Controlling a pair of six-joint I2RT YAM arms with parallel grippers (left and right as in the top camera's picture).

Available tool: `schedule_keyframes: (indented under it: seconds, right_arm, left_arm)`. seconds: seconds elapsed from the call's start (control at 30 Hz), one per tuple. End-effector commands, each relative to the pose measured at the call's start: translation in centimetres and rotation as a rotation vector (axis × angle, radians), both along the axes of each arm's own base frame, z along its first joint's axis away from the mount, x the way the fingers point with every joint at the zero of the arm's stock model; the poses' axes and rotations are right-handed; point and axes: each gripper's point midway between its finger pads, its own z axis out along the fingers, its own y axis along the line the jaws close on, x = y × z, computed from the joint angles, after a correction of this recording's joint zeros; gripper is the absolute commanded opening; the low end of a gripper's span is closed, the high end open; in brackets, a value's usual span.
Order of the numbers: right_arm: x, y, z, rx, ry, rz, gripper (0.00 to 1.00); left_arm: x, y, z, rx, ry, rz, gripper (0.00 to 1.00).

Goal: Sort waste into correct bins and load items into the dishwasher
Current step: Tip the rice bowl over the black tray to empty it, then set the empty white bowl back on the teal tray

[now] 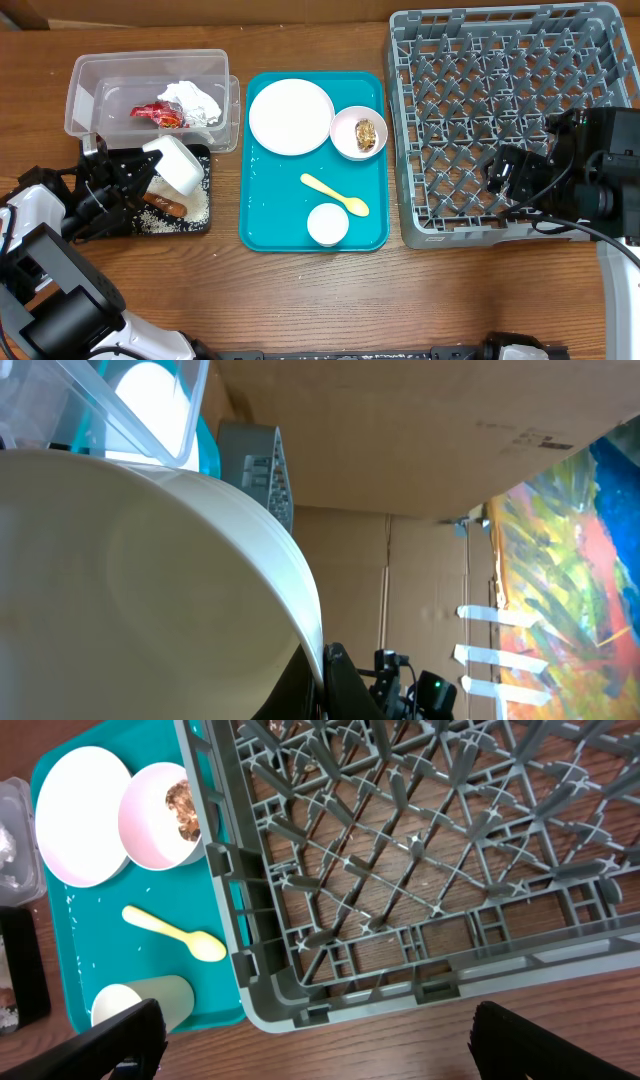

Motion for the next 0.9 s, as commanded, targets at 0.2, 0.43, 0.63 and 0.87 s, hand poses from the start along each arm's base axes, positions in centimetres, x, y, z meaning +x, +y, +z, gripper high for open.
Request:
schedule_keyframes:
  seconds: [0.2,0.43,0.63,0.87]
  right_arm:
    - [0.1,0.1,0.7,0.003,-0.018,0.003,1.0]
    - [0.2,0.1,0.7,0.002,-0.022,0.003,1.0]
    - [0.2,0.1,0.7,0.002,-0.022,0.003,1.0]
    - [0.4,0.0,0.8,0.001,-0.03,0.003,1.0]
  left_arm:
    - [-0.2,-0.1,0.4,-0.06,0.015,0.007,0.04]
    - [-0.6,-5.4,4.9,0.066,-0.114,-0.134,0.04]
    - [-2.0,-13.1,10.1,0.269,-0.301,-0.359,0.04]
    - [-1.5,-17.2,1.0,0.949,0.035,-0.464,0.04]
